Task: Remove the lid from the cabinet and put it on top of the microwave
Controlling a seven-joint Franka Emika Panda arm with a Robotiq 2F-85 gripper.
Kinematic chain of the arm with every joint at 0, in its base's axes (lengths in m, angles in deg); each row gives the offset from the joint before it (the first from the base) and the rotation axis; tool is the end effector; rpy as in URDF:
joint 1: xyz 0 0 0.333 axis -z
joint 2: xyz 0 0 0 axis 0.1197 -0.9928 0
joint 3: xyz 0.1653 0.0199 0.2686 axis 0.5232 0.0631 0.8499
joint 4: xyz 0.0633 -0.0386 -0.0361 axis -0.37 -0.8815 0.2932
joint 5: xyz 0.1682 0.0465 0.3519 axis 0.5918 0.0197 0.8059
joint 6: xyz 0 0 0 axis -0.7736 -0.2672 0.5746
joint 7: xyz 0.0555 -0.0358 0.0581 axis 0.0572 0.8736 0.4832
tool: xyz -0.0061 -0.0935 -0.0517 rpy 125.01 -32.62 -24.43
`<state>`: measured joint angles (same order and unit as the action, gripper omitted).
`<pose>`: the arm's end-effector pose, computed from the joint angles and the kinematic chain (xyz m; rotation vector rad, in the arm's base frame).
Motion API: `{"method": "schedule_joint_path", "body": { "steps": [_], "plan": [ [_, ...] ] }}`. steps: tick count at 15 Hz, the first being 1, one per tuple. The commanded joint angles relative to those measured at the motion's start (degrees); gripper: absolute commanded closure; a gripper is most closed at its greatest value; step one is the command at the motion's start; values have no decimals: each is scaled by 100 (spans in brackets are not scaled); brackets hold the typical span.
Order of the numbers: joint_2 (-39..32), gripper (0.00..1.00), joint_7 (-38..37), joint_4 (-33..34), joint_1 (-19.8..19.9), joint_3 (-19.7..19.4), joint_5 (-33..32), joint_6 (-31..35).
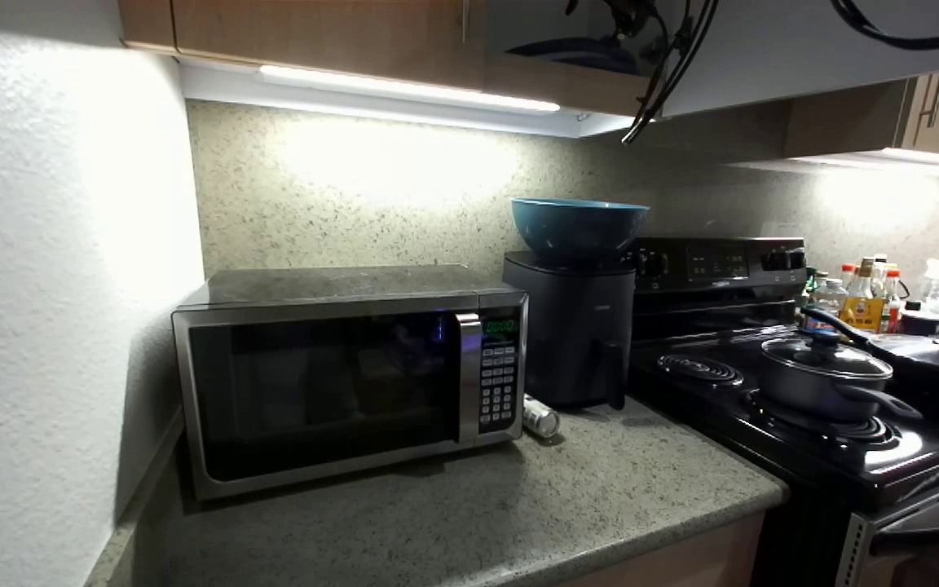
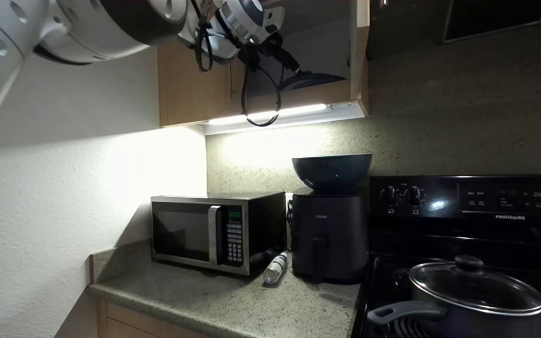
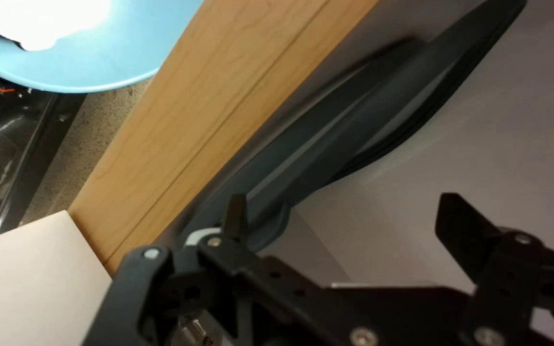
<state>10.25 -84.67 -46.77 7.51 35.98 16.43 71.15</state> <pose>0.6735 0.0029 0.8119 -2.0833 1.3021 -1.5910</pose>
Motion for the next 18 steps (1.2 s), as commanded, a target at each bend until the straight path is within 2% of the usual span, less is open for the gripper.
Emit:
{"method": "schedule_joint_path", "body": {
  "steps": [1,5,6,7,16,18],
  "plan": [
    [-577,0,-459,1049,-224,-176,-118,-767],
    [-919,0,-575,1630,-331,-180,21,-1529],
    [-987,25,-615,1751,-342,-167,53,-1640],
    [-1057,27,-635,1852,-355,-165,54,-1713],
    [-1378,86,-679,2325,-409,-192,-6,-1857],
    [-1380,94,-670,2366,-425,-200,-13,-1857]
  ]
}}
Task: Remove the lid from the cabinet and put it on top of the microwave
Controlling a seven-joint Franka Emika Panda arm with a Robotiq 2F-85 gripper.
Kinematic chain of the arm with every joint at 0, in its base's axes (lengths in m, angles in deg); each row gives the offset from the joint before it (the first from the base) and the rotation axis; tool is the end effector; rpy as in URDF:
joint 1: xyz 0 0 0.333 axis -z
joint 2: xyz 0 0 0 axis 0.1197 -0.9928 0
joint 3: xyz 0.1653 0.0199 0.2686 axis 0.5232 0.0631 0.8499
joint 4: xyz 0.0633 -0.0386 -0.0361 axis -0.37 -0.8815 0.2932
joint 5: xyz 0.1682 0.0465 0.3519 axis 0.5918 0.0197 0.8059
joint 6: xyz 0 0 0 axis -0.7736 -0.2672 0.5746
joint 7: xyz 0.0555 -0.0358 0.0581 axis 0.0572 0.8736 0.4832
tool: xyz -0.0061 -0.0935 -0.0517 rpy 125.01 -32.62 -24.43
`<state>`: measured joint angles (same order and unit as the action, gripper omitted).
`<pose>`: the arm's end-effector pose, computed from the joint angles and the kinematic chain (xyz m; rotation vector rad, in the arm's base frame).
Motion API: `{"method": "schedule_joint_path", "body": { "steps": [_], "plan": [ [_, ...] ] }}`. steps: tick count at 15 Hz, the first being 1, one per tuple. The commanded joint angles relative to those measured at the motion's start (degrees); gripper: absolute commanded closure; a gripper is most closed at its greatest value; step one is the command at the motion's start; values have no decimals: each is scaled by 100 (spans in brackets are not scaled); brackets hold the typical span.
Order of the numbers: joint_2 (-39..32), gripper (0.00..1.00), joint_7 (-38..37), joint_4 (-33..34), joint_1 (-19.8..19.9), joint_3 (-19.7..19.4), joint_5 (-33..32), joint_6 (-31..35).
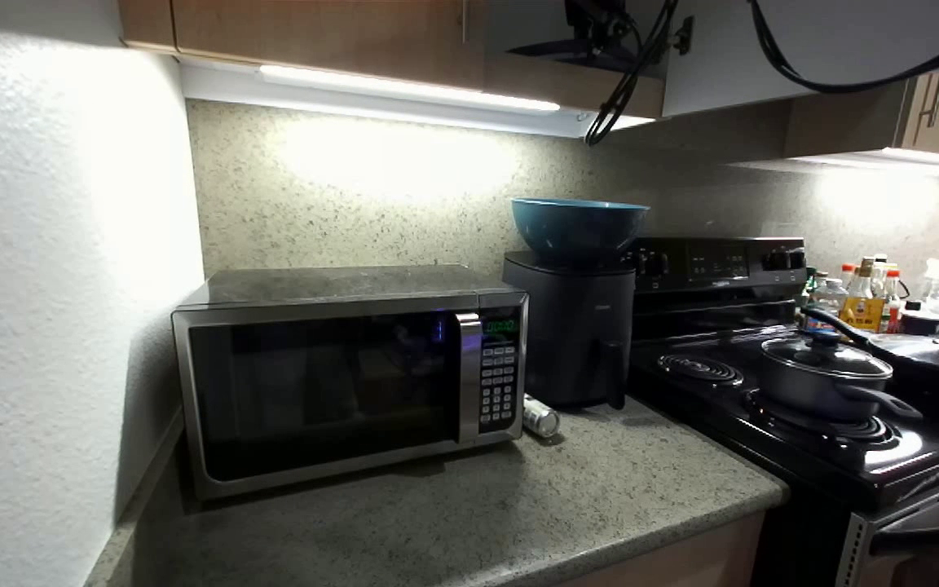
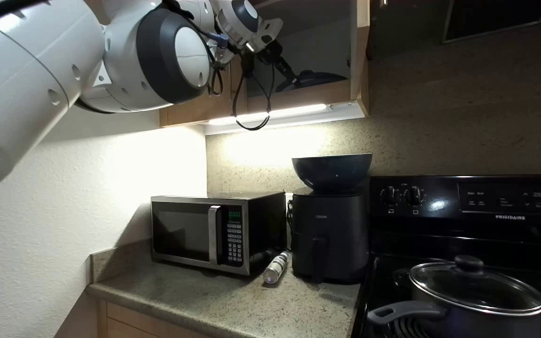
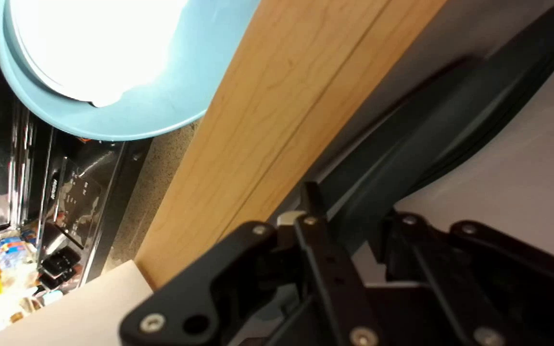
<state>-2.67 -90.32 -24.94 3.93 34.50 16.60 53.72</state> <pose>0.6947 0.0125 0.7974 -2.0333 1.5699 -1.4548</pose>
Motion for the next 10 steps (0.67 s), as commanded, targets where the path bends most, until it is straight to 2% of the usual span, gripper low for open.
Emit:
{"method": "schedule_joint_path", "body": {
  "steps": [1,3,4,5,8,9,10],
  "plan": [
    [-77,92,-93,203,-66,-47,-8,-122],
    [-58,90,-92,232,-73,-41,3,-119],
    [-54,92,-95,247,-71,-36,11,-111],
    [-427,90,118,953,-270,-497,436,-343],
    [-574,91,131,1315,-331,-741,743,-428],
    [-188,91,-19,703,-301,-523,514,-188],
    [-310,90,77,942,-400,-859,809,-272]
  ]
}}
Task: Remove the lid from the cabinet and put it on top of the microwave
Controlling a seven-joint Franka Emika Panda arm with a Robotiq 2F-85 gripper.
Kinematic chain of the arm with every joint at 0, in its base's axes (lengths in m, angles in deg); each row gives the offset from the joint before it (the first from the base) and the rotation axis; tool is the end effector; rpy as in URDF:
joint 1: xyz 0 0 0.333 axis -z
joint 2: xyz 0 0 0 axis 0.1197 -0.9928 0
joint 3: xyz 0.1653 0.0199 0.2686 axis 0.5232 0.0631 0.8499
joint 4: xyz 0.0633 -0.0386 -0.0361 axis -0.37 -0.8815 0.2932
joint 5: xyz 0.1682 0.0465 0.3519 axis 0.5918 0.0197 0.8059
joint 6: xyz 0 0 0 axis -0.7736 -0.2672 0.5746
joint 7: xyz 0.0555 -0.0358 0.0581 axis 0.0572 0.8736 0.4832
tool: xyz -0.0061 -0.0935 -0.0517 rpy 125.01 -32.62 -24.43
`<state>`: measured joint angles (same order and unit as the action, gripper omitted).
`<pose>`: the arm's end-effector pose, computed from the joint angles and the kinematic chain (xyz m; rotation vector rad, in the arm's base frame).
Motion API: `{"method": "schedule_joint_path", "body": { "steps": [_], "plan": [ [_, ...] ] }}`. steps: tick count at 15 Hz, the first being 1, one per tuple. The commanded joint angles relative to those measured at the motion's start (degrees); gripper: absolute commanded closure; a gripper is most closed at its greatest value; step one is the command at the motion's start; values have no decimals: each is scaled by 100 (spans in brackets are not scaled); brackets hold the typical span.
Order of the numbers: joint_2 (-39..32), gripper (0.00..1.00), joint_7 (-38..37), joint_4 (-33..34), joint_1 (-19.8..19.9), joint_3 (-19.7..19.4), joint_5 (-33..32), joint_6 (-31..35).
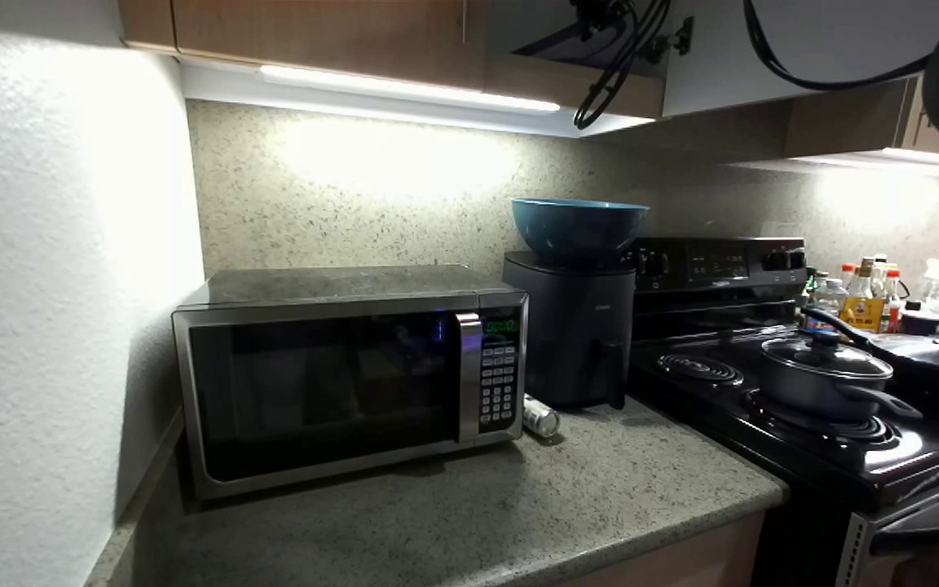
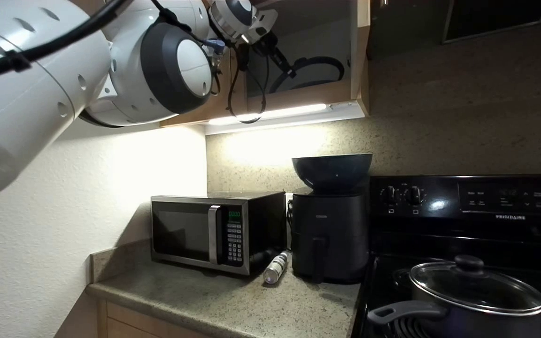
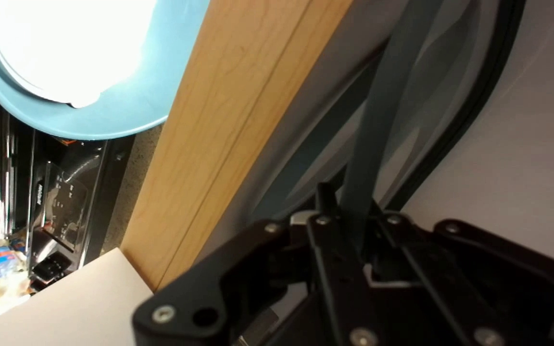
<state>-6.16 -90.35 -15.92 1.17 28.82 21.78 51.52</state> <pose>0.6808 0.0225 0.8191 -1.9506 1.5607 -1.4705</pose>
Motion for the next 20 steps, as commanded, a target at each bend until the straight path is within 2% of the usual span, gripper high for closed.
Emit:
{"method": "schedule_joint_path", "body": {
  "steps": [1,5,6,13,20],
  "plan": [
    [110,90,101,9,-155,-331,308,-110],
    [221,90,181,68,-316,-615,267,-267],
    [89,90,41,84,-253,-622,339,-80],
    [202,92,163,87,-286,-752,278,-200],
    [798,92,-608,153,-436,-1508,-263,-473]
  ]
}}
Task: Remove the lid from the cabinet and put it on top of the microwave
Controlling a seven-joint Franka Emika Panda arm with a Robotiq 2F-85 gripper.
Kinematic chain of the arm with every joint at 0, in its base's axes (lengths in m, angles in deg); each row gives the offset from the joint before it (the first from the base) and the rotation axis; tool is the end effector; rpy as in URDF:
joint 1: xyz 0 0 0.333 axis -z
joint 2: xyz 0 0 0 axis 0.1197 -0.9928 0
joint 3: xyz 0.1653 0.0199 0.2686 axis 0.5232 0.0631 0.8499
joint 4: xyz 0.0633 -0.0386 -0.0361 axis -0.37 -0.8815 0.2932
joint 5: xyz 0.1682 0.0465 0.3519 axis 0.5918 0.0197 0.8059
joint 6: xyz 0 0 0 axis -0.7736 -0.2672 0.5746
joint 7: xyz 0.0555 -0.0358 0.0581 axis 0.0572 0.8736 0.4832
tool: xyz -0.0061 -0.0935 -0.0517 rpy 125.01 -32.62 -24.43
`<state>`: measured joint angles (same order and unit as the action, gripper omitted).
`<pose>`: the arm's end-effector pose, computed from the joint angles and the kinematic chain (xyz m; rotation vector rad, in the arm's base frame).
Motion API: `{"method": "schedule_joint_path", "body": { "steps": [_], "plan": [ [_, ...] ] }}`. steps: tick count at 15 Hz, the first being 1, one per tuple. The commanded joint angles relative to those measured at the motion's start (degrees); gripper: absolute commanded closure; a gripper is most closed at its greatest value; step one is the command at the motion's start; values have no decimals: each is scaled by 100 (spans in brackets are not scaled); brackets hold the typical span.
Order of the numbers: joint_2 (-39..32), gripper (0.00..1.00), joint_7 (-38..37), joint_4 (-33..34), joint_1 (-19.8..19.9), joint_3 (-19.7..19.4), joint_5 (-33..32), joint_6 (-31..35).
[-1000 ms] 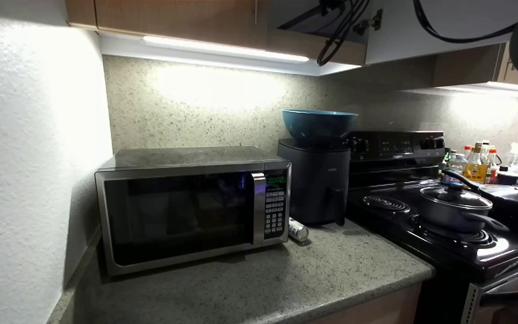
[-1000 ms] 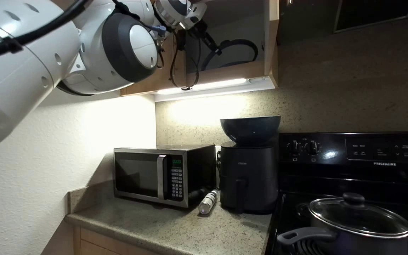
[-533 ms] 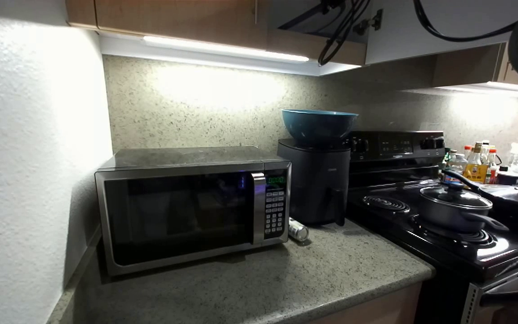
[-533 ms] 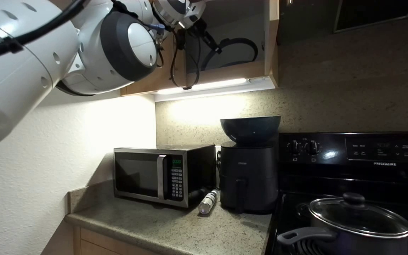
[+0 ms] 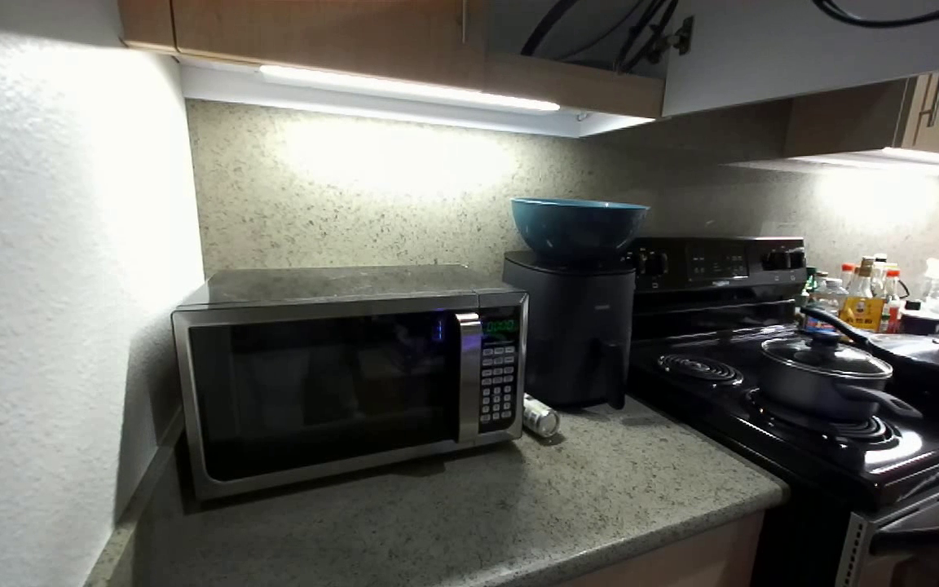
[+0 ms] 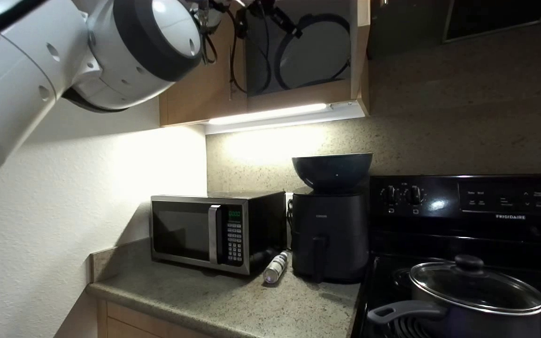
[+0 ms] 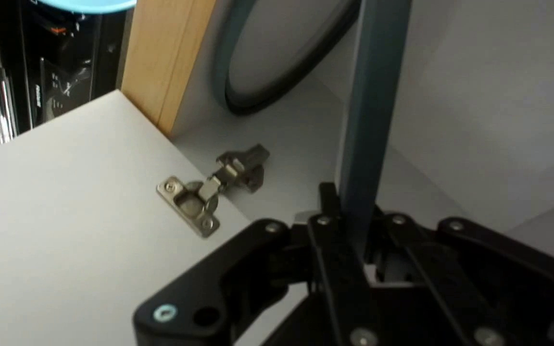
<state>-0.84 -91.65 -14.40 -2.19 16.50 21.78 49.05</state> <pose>0.6180 0.0032 0.8932 -1.8029 1.6455 -1.6916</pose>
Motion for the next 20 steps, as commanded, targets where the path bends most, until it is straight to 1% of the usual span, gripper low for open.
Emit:
{"method": "schedule_joint_path", "body": {
  "steps": [1,5,6,8,10,14,16,17,18,20],
  "plan": [
    [104,90,-111,2,2,-77,-71,-63],
    [261,90,-229,-3,-1,-164,-134,-137],
    [256,92,-247,-13,-6,-166,-140,-137],
    [320,92,-60,-33,-96,-45,-47,-366],
    [399,92,37,-28,-280,-132,-237,-934],
    [626,92,-295,2,-697,-482,-866,-2265],
    [698,92,-329,5,-894,-594,-1244,-2462],
    [698,92,-289,6,-900,-605,-1396,-2434],
    [643,90,-167,6,-757,-350,-1167,-2285],
    [685,90,-169,6,-814,-367,-1320,-2327]
  ]
}}
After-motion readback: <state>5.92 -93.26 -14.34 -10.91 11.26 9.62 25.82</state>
